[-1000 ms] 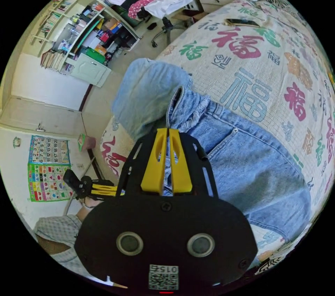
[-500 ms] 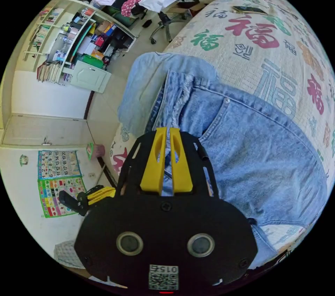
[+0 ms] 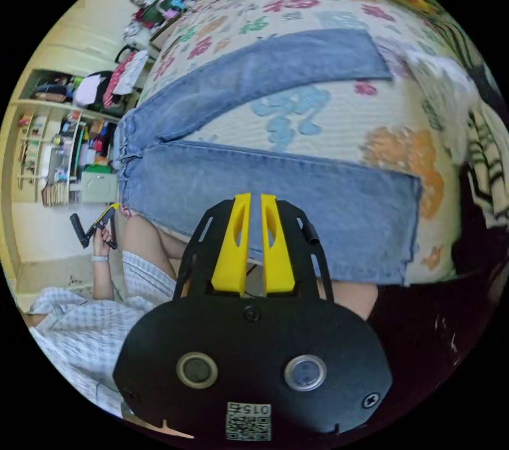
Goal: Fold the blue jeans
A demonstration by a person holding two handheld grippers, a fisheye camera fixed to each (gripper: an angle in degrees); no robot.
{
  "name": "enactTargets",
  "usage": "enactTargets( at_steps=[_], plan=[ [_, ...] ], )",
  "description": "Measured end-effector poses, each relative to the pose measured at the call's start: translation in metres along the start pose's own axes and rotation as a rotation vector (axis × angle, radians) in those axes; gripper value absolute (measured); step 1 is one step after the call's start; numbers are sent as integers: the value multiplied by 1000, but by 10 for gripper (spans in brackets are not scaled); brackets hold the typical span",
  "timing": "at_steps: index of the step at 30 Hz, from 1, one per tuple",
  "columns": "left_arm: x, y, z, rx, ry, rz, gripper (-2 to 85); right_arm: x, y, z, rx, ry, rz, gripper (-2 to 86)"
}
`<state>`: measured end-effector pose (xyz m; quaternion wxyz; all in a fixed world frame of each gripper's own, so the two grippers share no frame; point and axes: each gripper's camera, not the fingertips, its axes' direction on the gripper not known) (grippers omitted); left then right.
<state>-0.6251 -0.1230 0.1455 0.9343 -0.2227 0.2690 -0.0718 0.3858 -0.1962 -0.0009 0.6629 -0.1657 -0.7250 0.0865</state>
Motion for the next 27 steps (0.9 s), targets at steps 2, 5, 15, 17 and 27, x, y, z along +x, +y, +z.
enactTargets(
  at_steps=[2,5,15,17,27],
  plan=[
    [11,-5,6,-11,20,16,4,37,36,-29,52,66,98,21],
    [30,-13,14,-8,38,35,13,67,76,-66,148,126,181,4],
    [128,-18,58,-51,-29,-1,47,21,96,-146,188,250,149,-9],
    [143,-18,76,-85,-62,12,51,8,91,-151,115,340,107,-8],
    [171,-21,143,-236,-166,135,58,2,96,-212,-27,579,83,-2]
  ],
)
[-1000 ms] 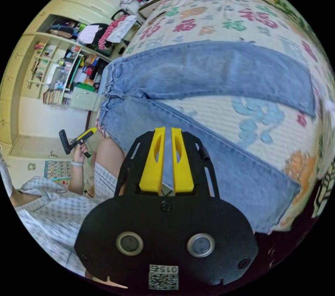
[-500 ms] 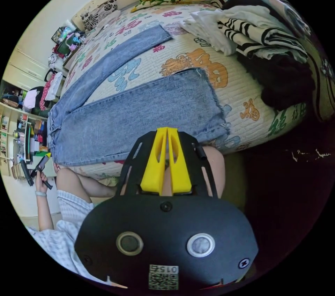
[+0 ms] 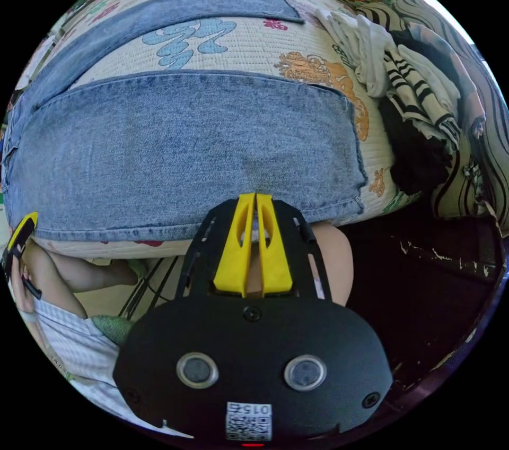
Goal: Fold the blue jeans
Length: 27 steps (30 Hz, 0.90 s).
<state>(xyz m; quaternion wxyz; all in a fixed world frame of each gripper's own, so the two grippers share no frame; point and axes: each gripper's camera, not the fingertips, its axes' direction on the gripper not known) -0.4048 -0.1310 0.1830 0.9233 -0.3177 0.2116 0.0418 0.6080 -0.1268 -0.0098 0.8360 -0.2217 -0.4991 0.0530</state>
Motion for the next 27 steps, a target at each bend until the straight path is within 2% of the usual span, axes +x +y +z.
enactTargets(
  at_steps=[4,7,9,11,13,15,16,17,21,27],
  plan=[
    [-13,-7,2,-21,31,-7,52,27,4,-24,-29,37,-19,-4],
    [-48,-13,1,-54,188,-125,25,71,15,-49,-22,-45,45,-7],
    [-89,-7,-9,18,449,-212,8,139,35,-71,3,-336,198,-7],
    [-126,8,-26,151,579,-328,12,195,60,-82,39,-553,322,-3],
    [-163,27,-46,280,607,-446,30,245,84,-88,67,-712,430,3],
    [-207,50,-67,368,532,-575,60,292,108,-93,131,-966,448,12],
    [-217,55,-70,376,509,-604,65,301,113,-94,143,-1012,452,16],
    [-236,63,-74,387,472,-659,73,316,119,-96,144,-1041,477,24],
    [-280,85,-70,402,413,-829,89,343,126,-104,87,-903,509,73],
    [-317,81,-41,358,507,-964,90,381,122,-115,62,-858,600,97]
  ],
)
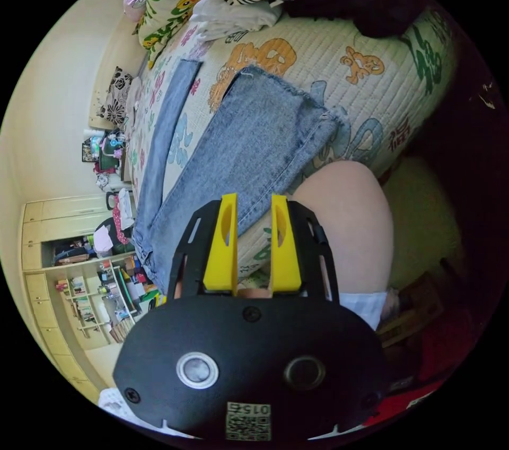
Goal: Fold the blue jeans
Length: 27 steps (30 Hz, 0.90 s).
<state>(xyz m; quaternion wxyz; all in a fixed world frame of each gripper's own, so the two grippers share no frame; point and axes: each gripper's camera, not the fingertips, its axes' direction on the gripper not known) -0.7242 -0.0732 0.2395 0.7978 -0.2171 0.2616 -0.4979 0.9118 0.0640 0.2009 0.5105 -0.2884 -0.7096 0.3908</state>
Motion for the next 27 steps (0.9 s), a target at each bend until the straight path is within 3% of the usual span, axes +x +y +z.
enactTargets(
  at_steps=[6,10,15,20,24,27],
  plan=[
    [-20,-23,12,-18,90,-163,73,7,-29,-24,-43,51,49,84],
    [-23,-37,4,-62,62,-113,42,16,-38,-40,-57,42,64,80],
    [-33,-55,-5,-111,181,-95,66,40,-41,-61,-35,-37,157,82],
    [-24,-64,-2,-118,178,-82,63,55,-45,-71,-19,-94,193,94],
    [-15,-67,8,-119,243,-140,9,54,-70,-62,-61,-113,190,85],
    [1,-72,11,-160,237,-64,-4,61,-82,-60,-80,-156,231,83]
  ],
)
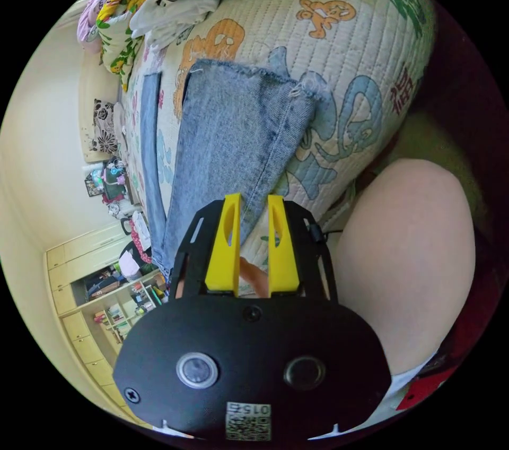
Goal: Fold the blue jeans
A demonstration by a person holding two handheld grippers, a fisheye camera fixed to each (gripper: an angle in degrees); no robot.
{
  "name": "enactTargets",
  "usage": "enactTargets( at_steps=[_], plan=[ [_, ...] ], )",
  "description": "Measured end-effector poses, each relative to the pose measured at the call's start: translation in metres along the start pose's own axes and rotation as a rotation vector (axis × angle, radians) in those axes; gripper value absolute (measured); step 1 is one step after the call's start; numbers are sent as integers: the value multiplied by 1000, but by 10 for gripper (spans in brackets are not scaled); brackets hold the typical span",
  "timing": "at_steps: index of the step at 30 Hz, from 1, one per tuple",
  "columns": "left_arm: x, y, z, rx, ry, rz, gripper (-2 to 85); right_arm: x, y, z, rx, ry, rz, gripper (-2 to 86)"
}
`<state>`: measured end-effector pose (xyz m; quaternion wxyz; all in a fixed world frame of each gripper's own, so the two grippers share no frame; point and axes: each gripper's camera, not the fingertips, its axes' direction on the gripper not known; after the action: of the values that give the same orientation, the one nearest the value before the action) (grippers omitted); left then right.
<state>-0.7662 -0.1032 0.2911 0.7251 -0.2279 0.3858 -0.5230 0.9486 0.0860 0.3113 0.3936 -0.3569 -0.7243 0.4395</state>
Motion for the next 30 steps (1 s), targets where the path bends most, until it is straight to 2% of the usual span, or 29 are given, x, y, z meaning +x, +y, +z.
enactTargets(
  at_steps=[5,10,15,19,21,25,30],
  plan=[
    [11,-8,-24,19,-102,58,9,4,-8,-11,32,-16,-14,83],
    [-8,-12,-59,113,-187,-7,49,2,-27,-5,29,-50,-15,84],
    [-17,-18,-48,118,-72,-92,85,-17,-47,13,8,29,-40,75],
    [-11,-13,-38,170,-92,-117,65,-25,-60,22,-11,22,-53,42],
    [-8,-17,-42,137,-18,-78,39,-37,-68,23,-38,-17,-120,11],
    [15,-22,-57,59,-8,85,23,-65,-76,16,-70,-59,-244,-1],
    [65,-28,-78,65,160,169,16,-126,-97,9,-95,-150,-373,-5]
  ],
)
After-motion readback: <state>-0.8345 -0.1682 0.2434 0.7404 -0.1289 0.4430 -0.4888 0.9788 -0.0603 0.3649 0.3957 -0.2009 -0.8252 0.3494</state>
